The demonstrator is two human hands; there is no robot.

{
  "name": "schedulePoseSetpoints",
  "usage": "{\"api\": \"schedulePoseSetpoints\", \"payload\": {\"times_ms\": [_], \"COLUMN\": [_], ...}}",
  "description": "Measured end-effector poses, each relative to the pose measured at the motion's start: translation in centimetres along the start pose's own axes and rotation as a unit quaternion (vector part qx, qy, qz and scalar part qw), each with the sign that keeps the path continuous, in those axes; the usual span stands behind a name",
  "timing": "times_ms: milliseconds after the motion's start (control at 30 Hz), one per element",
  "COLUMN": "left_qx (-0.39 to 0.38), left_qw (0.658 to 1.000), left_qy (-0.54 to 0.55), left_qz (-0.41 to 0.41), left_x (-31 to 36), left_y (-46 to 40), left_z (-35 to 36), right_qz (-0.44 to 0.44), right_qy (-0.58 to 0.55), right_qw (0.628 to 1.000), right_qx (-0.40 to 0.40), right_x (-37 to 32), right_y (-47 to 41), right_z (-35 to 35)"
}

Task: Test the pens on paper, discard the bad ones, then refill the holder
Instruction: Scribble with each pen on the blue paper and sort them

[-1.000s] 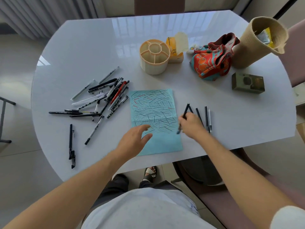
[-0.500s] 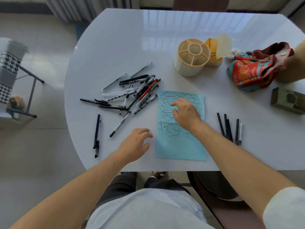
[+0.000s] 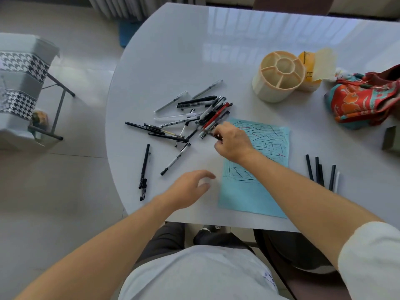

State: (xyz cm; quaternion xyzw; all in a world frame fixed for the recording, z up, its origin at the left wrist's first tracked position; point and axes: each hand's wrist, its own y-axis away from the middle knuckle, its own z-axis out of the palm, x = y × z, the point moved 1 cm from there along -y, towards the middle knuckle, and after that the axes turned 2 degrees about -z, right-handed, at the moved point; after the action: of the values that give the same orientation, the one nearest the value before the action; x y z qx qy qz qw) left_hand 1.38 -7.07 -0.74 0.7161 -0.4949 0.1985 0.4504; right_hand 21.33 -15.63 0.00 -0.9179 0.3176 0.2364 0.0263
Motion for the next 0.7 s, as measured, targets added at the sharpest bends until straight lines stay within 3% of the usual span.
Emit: {"api": "schedulePoseSetpoints", "payload": {"times_ms": [67,133,200,300,400,467,533,600,700], "left_qx": [0.017,0.014,-0.011,-0.046,-0.059,-0.043,-0.019,-0.006,0.018], "left_qw": [0.997,0.989,0.988,0.997,0.997,0.993,0.987,0.985,0.984], "left_qy": [0.079,0.145,0.150,0.066,-0.037,-0.105,-0.160,-0.173,-0.170], "left_qz": [-0.019,-0.034,-0.036,-0.005,0.023,0.030,0.014,-0.006,0.055], "left_x": [0.7,1.7,3.0,5.0,6.4,6.6,5.7,4.3,4.0], "left_y": [-0.2,-0.7,-1.4,-2.0,-2.1,-2.1,-1.8,-0.8,-0.2], "left_z": [-0.2,0.0,0.6,2.1,3.6,4.2,4.4,4.2,4.2], "right_qz": [0.093,0.179,0.222,0.252,0.279,0.323,0.385,0.392,0.332], "right_qy": [-0.184,-0.380,-0.507,-0.578,-0.572,-0.554,-0.556,-0.533,-0.480], "right_qw": [0.978,0.906,0.832,0.776,0.769,0.756,0.701,0.707,0.785], "right_qx": [0.043,0.048,0.033,0.030,0.067,0.135,0.225,0.250,0.208], "right_x": [0.3,0.4,0.6,1.0,1.7,2.7,4.3,5.5,4.8], "right_y": [2.2,5.5,8.9,13.4,16.5,17.7,18.3,18.5,18.1], "right_z": [-1.5,-2.3,-2.2,-1.4,-0.3,0.3,0.2,0.1,1.0]}}
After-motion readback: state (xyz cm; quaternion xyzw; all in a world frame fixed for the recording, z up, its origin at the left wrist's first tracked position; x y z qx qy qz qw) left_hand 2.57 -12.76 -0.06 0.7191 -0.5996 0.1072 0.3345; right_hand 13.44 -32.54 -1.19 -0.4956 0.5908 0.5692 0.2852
